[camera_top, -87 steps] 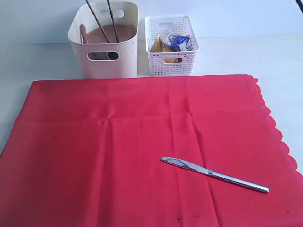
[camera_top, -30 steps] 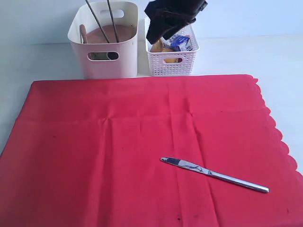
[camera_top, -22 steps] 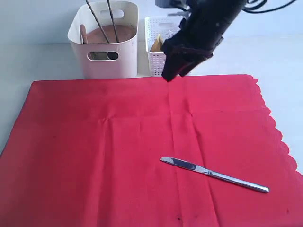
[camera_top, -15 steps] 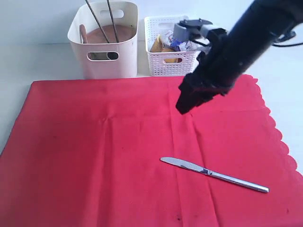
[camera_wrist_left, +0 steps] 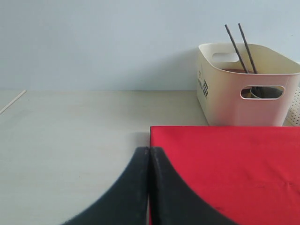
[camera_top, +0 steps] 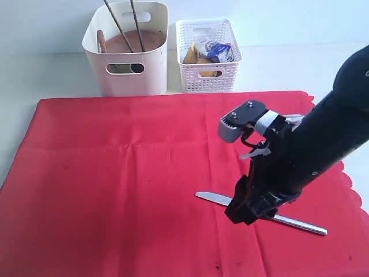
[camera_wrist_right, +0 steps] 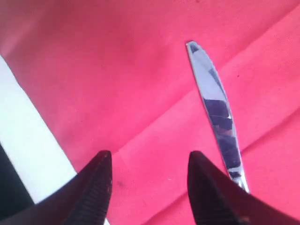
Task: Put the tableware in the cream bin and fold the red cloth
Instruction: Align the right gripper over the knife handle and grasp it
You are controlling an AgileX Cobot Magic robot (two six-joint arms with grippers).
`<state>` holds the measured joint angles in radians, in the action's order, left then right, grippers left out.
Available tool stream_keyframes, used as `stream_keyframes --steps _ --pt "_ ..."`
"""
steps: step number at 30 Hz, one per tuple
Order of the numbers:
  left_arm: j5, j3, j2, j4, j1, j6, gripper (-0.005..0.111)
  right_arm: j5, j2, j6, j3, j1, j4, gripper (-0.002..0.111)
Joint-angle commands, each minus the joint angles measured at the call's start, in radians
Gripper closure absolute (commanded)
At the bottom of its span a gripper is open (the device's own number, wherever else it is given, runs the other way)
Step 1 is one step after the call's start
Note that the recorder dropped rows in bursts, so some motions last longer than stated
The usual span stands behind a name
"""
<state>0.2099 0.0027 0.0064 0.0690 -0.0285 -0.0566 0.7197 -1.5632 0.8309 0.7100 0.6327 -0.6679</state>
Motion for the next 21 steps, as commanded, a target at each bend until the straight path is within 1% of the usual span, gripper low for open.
stream_keyframes --steps 1,6,11,21 --pt "-0.003 -0.003 -0.006 -0.002 -0.004 0.001 0.106 -0.101 0.009 -0.027 -0.026 0.030 0.061 0.060" --pt "-0.003 -0.003 -0.006 -0.002 -0.004 0.001 0.106 -0.117 -0.008 -0.119 -0.049 0.030 0.099 0.060" --pt "-0.003 -0.003 -0.006 -0.002 -0.004 0.001 0.106 -0.230 -0.039 -0.211 -0.088 0.030 0.191 0.060" --pt "-0.003 -0.003 -0.006 -0.002 -0.004 0.001 0.106 -0.337 -0.128 -0.203 -0.103 0.030 0.206 0.060"
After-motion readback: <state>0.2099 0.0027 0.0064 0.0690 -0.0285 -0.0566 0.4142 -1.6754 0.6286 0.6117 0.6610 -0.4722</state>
